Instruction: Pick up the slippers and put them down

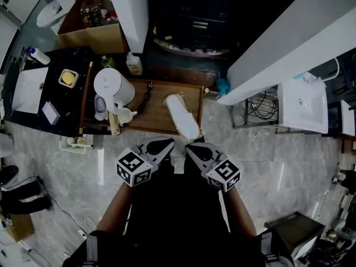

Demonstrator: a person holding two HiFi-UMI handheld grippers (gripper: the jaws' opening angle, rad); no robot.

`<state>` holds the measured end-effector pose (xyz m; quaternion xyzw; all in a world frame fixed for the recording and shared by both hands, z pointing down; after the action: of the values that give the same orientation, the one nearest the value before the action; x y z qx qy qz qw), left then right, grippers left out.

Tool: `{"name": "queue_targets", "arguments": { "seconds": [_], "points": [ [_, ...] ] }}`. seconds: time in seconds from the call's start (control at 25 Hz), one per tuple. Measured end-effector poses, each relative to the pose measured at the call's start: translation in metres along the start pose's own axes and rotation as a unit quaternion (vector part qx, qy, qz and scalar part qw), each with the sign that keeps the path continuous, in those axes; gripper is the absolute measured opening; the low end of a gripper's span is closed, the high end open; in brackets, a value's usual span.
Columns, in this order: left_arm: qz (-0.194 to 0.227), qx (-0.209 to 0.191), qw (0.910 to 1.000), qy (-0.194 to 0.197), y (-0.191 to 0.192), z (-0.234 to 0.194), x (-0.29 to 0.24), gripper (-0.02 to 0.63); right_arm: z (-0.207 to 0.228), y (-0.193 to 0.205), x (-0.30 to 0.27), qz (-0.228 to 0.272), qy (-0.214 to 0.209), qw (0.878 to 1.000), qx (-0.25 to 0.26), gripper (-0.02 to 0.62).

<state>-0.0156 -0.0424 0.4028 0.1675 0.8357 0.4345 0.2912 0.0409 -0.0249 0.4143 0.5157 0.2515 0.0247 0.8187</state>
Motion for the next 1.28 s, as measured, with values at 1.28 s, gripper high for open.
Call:
{"name": "queue_targets", "arguments": {
  "seconds": [1.28],
  "points": [
    [-0.100, 0.230, 0.9644, -0.083, 0.136, -0.072, -0.114, 0.160, 0.161, 0.111, -0.040, -0.170, -0.063, 0.983, -0.018, 0.182]
  ]
}}
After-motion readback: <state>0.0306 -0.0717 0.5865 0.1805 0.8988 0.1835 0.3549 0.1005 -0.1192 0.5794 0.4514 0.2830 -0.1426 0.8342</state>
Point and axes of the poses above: the fingertips, and each gripper's own axes: x backward along the fingers, z to its right, y out of its underside, the point moved 1 cm from there along x, backward along the fingers, and after that the axes turned 5 degrees about -y, right-handed, at the moved point
